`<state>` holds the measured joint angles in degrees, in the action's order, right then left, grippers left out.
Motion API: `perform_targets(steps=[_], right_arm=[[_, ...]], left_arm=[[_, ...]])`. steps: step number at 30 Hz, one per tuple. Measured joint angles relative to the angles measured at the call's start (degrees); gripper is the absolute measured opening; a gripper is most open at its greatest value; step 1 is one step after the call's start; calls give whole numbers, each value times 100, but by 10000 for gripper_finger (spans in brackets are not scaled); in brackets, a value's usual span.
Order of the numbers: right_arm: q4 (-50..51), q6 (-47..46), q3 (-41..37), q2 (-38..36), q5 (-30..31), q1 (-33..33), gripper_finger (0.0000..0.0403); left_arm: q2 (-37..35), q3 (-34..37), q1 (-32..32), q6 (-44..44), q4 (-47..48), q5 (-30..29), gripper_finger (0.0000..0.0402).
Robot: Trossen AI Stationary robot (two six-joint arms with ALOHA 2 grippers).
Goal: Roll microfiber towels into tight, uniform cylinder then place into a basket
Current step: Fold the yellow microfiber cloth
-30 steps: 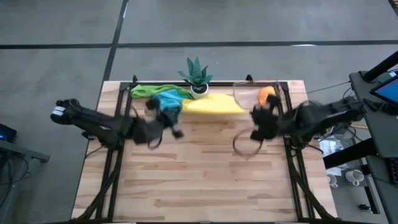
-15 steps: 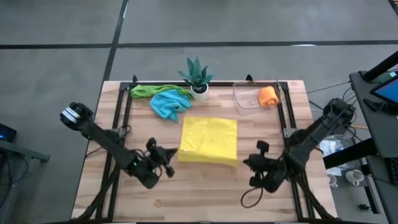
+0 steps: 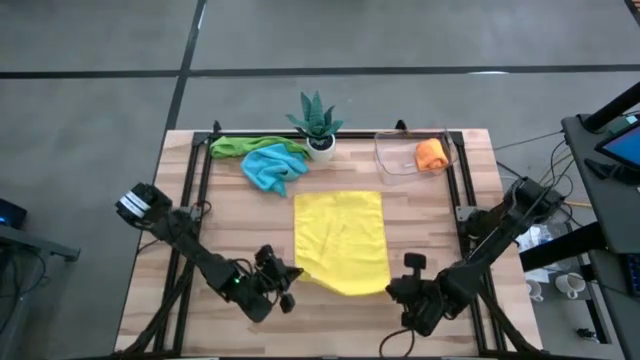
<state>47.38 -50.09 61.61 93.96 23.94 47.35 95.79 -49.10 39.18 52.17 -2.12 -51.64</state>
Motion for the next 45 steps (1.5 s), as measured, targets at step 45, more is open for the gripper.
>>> perform_targets(steps=[45], right_arm=[[379, 661, 287, -1004, 1377, 144, 8]], left_arm=[[-936, -396, 227, -340, 1289, -1216, 0]])
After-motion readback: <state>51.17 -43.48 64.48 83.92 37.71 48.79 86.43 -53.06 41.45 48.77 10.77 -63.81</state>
